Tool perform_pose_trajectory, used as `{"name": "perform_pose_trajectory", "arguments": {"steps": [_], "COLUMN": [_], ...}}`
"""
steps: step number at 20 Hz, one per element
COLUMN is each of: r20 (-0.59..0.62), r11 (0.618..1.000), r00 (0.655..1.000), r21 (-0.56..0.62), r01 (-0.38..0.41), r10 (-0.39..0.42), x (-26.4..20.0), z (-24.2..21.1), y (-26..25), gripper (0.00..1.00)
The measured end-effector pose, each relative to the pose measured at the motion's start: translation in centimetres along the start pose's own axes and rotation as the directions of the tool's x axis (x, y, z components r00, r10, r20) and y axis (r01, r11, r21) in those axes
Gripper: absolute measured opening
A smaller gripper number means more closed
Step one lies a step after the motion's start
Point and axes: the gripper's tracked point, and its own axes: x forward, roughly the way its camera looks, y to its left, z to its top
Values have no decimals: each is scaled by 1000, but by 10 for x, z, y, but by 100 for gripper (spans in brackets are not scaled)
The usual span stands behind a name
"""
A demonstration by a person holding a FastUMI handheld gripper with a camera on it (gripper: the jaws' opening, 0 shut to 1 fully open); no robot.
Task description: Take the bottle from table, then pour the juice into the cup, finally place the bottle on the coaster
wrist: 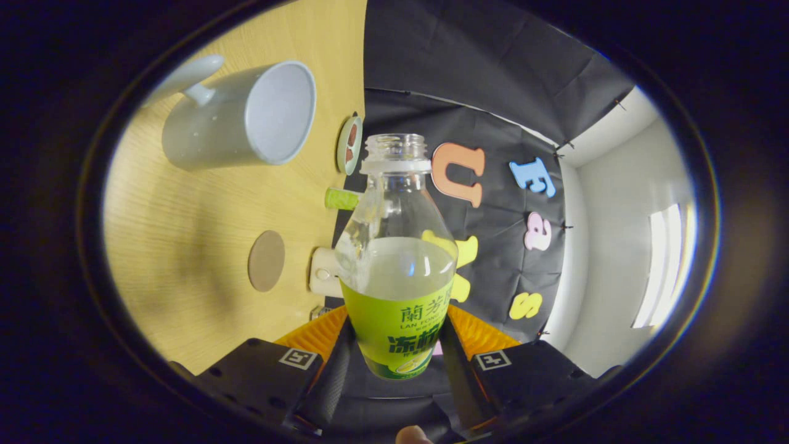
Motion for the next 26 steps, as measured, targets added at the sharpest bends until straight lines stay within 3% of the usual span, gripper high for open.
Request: {"name": "perform_pose_trajectory", "arguments": {"steps": [26], "r20": [18], "r11": [991], "r00": [998], "r21": [-116], "r01": [61], "r10": [-60], "x": [-4], "z": [-1], "y": [-32], "gripper": [78]}}
